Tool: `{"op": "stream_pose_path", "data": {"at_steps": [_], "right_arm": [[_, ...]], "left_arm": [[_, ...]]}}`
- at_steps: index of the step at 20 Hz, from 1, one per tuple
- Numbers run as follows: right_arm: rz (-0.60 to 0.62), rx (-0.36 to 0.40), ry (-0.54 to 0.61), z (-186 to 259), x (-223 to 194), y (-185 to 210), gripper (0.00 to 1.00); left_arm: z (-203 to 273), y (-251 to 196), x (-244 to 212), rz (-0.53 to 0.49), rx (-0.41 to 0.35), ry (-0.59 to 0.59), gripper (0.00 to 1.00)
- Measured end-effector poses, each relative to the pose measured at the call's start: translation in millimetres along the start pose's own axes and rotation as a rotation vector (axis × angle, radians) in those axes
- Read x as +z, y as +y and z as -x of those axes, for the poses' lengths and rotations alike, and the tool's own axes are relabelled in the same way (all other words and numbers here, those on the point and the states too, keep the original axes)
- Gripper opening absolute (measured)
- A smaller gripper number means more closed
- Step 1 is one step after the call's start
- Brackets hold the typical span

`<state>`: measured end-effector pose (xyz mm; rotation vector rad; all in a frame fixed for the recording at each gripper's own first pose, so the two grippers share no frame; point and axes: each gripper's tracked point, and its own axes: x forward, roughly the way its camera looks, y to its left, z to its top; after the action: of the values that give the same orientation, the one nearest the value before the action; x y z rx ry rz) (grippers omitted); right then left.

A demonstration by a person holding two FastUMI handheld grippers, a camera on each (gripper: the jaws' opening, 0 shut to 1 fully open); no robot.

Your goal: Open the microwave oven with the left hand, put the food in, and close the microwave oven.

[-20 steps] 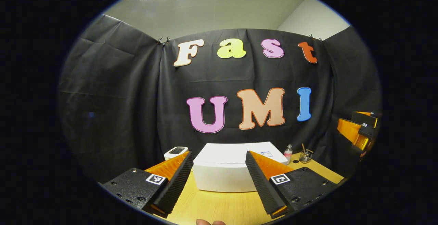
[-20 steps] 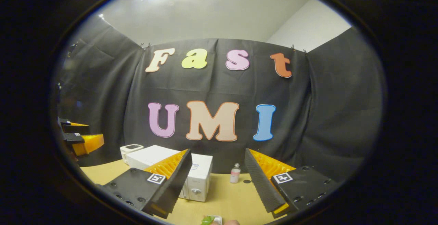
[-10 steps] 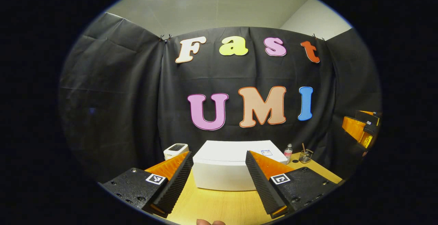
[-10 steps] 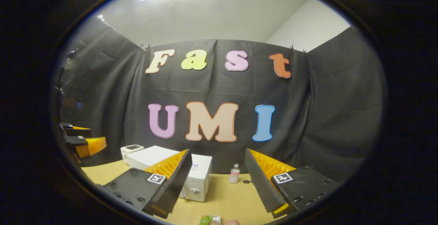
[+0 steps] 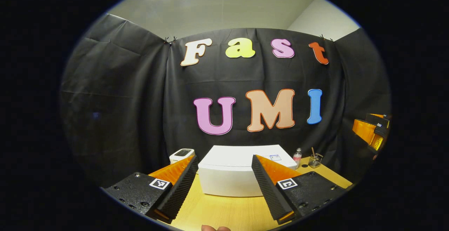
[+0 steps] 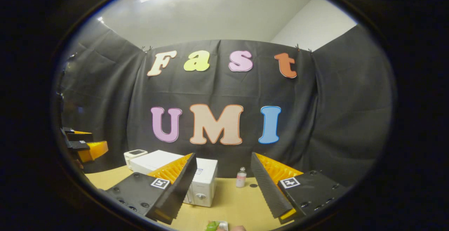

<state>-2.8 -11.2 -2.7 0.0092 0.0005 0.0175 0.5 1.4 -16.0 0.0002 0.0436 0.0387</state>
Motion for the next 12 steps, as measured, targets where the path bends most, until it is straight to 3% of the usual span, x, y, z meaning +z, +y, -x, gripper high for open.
{"op": "stream_pose_path", "data": {"at_steps": [7, 9, 12], "right_arm": [[0.000, -0.006, 0.004, -0.9, -3.5, -9.1, 0.97], [-0.001, -0.007, 0.009, -0.4, -6.0, -11.7, 0.97], [-0.009, 0.003, 0.011, -1.9, -3.4, -13.2, 0.96]], "left_arm": [[-11.6, 10.4, 11.2, -0.039, 0.004, -0.046, 0.95], [-21.1, 2.4, 8.7, -0.030, -0.021, -0.075, 0.94], [-42.1, -25.9, -30.7, -0.036, -0.090, -0.041, 0.96]]}}
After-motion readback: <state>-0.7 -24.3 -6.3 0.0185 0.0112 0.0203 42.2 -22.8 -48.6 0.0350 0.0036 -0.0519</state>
